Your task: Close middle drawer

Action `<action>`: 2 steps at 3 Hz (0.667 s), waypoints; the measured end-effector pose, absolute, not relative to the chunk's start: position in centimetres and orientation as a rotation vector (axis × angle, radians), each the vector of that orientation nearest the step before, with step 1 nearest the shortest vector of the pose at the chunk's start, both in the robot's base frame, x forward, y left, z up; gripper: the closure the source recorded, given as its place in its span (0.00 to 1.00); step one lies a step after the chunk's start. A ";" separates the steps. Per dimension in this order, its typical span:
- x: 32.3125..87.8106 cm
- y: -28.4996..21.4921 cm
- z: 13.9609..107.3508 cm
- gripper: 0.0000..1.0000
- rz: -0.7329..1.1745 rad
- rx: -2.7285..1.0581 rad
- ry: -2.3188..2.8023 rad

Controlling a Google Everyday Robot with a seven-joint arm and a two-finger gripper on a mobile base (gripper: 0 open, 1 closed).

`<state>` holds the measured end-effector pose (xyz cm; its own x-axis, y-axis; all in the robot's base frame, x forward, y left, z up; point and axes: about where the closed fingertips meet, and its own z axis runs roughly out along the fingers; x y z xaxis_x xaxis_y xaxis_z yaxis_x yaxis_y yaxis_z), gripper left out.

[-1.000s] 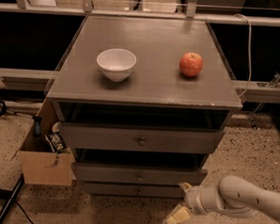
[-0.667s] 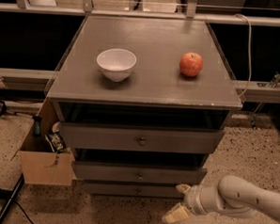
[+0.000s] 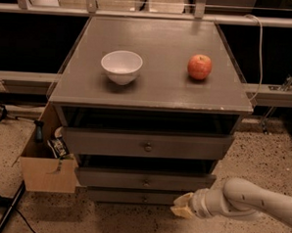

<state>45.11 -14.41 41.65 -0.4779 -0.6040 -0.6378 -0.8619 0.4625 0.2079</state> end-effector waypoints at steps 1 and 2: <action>47.2 -14.0 40.9 0.85 0.682 -1.216 2.263; 47.5 -13.8 40.8 0.88 0.680 -1.219 2.266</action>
Offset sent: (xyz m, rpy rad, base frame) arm 0.0209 0.0042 -0.0075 -0.0289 0.0057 -0.0146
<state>47.52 -13.76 40.77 -0.4909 -0.6181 -0.6139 -0.8540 0.4808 0.1988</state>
